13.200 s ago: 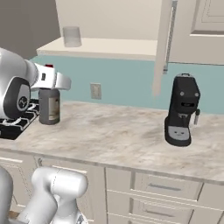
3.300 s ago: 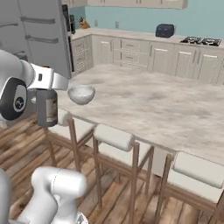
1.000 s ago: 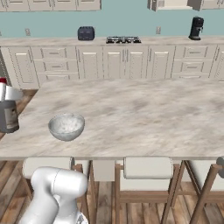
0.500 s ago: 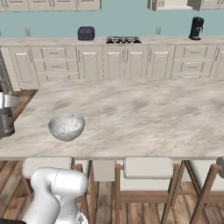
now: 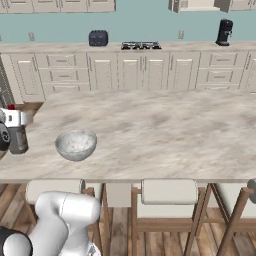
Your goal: There is a bowl on the dining counter. Grab a lemon wedge from the fridge and place it in the bowl. Then get the liquor bottle and glass cup from the cabinet and place them next to the bowl.
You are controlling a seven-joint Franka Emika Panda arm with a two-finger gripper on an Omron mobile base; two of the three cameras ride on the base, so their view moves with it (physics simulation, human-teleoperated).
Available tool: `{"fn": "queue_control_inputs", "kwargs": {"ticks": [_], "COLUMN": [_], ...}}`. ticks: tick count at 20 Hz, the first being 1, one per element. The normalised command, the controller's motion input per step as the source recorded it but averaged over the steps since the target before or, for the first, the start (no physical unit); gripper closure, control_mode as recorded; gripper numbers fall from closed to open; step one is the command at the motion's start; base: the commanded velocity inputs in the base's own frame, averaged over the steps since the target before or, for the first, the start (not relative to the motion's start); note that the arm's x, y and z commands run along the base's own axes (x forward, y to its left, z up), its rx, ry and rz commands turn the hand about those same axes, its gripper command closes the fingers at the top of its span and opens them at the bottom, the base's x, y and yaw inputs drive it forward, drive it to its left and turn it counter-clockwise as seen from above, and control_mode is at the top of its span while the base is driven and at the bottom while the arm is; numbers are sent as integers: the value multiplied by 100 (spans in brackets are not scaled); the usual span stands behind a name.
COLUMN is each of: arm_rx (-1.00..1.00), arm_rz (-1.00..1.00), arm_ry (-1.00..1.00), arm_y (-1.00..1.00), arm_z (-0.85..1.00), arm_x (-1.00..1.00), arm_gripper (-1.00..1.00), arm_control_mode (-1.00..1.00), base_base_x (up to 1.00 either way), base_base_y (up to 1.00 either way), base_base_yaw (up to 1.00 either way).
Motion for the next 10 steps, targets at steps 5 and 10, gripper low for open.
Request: {"fn": "queue_control_inputs", "kwargs": {"ticks": [5, 10], "arm_rx": [0, 0], "arm_rz": [0, 0], "arm_ry": [0, 0], "arm_y": [0, 0], "arm_z": [-36, -30], "arm_x": [38, 42], "arm_gripper": [100, 100], "arm_control_mode": [-100, -100], "base_base_x": [0, 0], "base_base_y": [0, 0], "base_base_yaw": [0, 0]}}
